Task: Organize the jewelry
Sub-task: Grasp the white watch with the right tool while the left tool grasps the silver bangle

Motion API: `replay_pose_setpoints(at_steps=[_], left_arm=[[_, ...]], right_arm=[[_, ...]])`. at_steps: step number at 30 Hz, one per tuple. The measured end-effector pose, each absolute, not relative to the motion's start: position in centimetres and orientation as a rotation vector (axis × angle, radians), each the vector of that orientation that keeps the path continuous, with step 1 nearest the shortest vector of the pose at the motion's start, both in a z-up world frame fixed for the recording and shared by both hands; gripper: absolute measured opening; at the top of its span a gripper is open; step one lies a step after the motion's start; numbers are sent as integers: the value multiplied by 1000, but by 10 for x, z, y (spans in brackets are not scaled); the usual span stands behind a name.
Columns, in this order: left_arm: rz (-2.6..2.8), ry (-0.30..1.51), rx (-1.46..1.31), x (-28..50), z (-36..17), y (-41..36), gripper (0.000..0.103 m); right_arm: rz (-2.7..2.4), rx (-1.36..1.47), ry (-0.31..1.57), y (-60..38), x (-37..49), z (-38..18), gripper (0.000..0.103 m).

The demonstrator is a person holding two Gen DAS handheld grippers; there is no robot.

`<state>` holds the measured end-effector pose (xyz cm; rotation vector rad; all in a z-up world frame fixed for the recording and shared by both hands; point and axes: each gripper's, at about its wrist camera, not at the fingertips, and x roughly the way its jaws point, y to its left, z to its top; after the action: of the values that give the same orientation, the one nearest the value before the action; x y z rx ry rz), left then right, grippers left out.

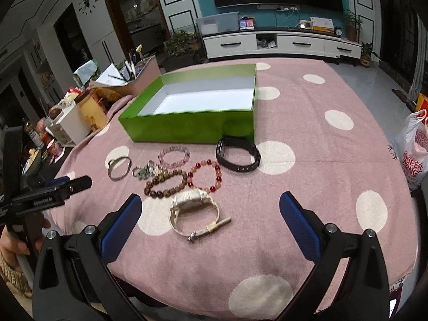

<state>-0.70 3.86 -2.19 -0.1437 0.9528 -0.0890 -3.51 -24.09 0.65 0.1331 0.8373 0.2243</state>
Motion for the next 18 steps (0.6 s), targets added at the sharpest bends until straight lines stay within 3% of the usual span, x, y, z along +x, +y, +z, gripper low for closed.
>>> replay_pose_setpoints(at_steps=[3, 8, 15, 18], left_arm=[[-72, 959, -166, -5, -31, 48, 101], [-26, 965, -206, 3, -43, 63, 101], [10, 994, -250, 25, -55, 70, 79], [20, 1015, -250, 37, -60, 66, 74]], right_arm=[[229, 131, 859, -242, -35, -4, 102], [217, 142, 895, -247, -31, -20, 92], [209, 130, 928, -243, -23, -39, 76], [215, 121, 935, -240, -20, -44, 70]])
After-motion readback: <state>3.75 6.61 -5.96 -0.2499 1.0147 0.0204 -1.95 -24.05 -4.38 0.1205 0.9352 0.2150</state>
